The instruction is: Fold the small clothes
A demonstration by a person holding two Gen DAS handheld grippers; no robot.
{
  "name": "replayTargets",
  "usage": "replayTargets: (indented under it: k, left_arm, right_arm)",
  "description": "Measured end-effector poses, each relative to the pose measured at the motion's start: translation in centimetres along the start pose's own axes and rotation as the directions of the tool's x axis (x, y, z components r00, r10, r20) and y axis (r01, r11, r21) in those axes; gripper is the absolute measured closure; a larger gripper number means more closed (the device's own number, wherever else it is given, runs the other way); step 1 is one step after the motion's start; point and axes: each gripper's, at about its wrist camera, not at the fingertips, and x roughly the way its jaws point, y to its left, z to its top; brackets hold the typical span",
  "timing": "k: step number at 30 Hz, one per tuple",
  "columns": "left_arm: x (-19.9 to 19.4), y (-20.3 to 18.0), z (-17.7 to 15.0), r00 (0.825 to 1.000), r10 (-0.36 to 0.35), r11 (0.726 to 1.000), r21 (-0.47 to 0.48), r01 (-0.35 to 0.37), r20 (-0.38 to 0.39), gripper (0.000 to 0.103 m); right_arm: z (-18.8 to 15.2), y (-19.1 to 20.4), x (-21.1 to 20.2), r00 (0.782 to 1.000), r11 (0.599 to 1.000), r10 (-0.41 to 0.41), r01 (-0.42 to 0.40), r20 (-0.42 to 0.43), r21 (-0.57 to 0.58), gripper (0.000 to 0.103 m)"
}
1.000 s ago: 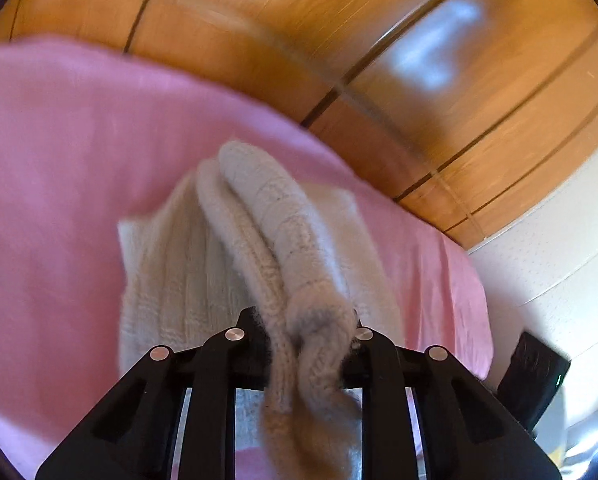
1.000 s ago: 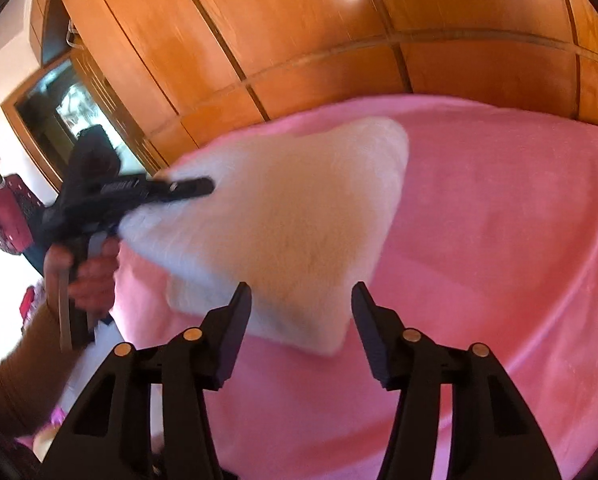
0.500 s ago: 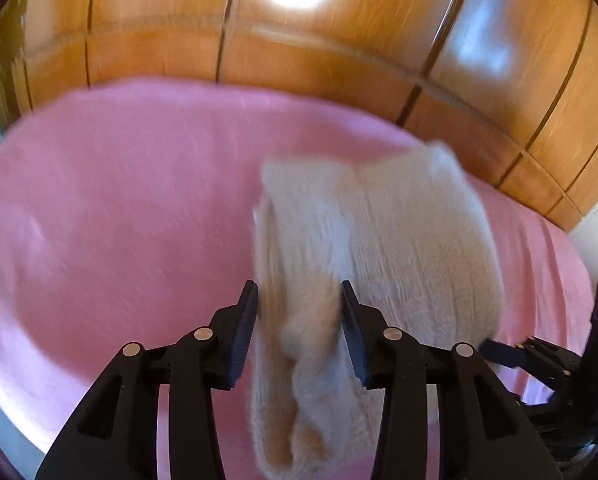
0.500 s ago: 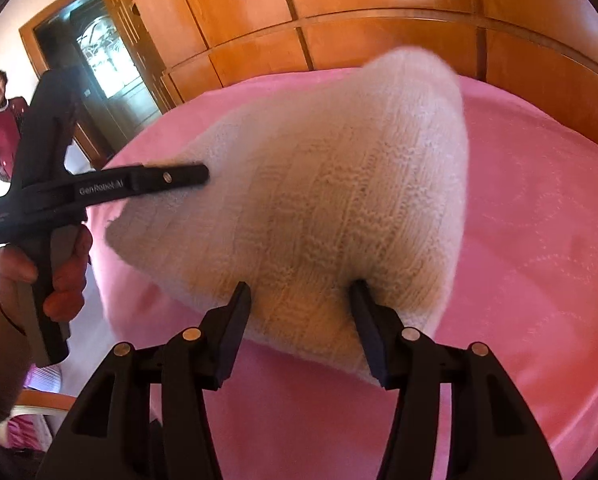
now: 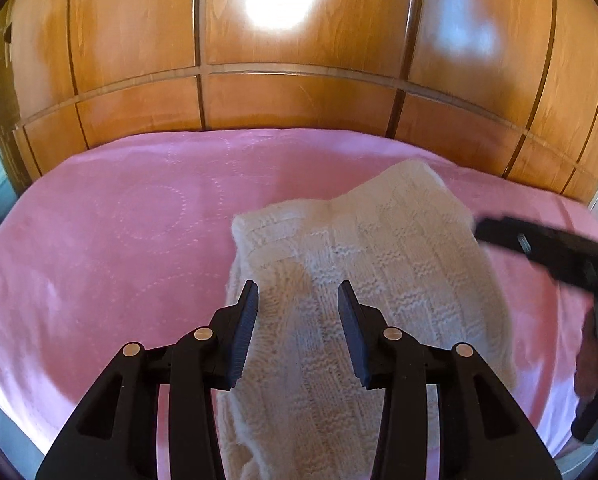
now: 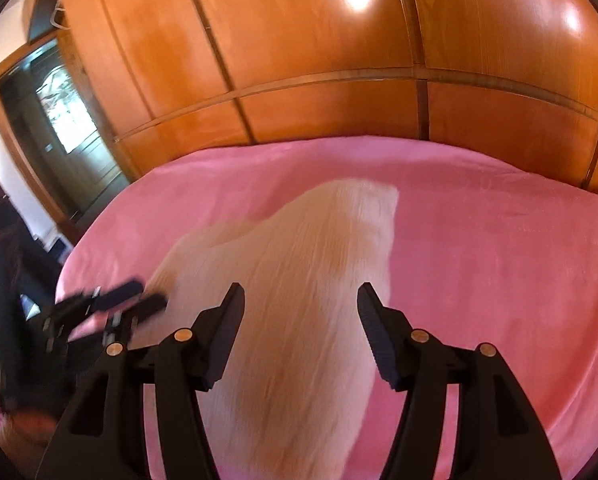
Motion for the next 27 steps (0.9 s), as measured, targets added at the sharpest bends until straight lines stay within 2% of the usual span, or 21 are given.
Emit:
replayTargets:
  k: [4, 6, 8, 17, 19, 21, 25, 27]
  left_arm:
    - [1.1, 0.0, -0.4, 1.000, 0.018, 1.000, 0.007, -0.018, -0.014, 0.063]
    - [1.9, 0.1, -0.6, 0.999, 0.025, 1.000, 0.010, -0.025, -0.028, 0.063]
    - [2.6, 0.3, -1.0, 0.999, 0.031, 1.000, 0.005, -0.031, -0.044, 0.063]
    - [2.6, 1.0, -1.3, 0.999, 0.015, 0.999, -0.028, -0.016, -0.041, 0.060]
    - [2.3, 1.2, -1.4, 0.999, 0.016, 0.999, -0.042, -0.018, -0.038, 0.054]
    - [2.1, 1.4, -1.6, 0.999, 0.021, 0.999, -0.049, -0.022, -0.031, 0.050]
    - [1.7, 1.7, -1.7, 0.999, 0.016, 0.998, -0.058, -0.018, -0.037, 0.050]
    - [1.4, 2.4, -1.7, 0.999, -0.015, 0.997, -0.082, 0.012, -0.038, 0.050]
  right_arm:
    - [0.9, -0.1, 3.5, 1.000, 1.000, -0.011, 0.012, -0.025, 0.025, 0.044]
    - [-0.1, -0.2, 6.8, 0.996, 0.999, -0.048, 0.048, -0.077, 0.000, 0.043]
    - [-0.2, -0.3, 8.6, 0.995, 0.997, -0.080, 0.079, -0.058, -0.019, 0.042]
    - [-0.2, -0.1, 7.9, 0.996, 0.996, -0.080, 0.078, -0.041, -0.043, 0.038]
    - [0.0, 0.1, 7.9, 0.997, 0.997, -0.072, 0.070, -0.037, -0.044, 0.033]
    - [0.3, 0.1, 7.7, 0.998, 0.997, -0.057, 0.055, -0.035, -0.045, 0.023]
    - [0.4, 0.5, 6.0, 0.999, 0.998, -0.041, 0.040, -0.022, -0.055, 0.017]
    - [0.3, 0.1, 4.9, 1.000, 0.999, -0.026, 0.026, -0.013, -0.034, 0.017]
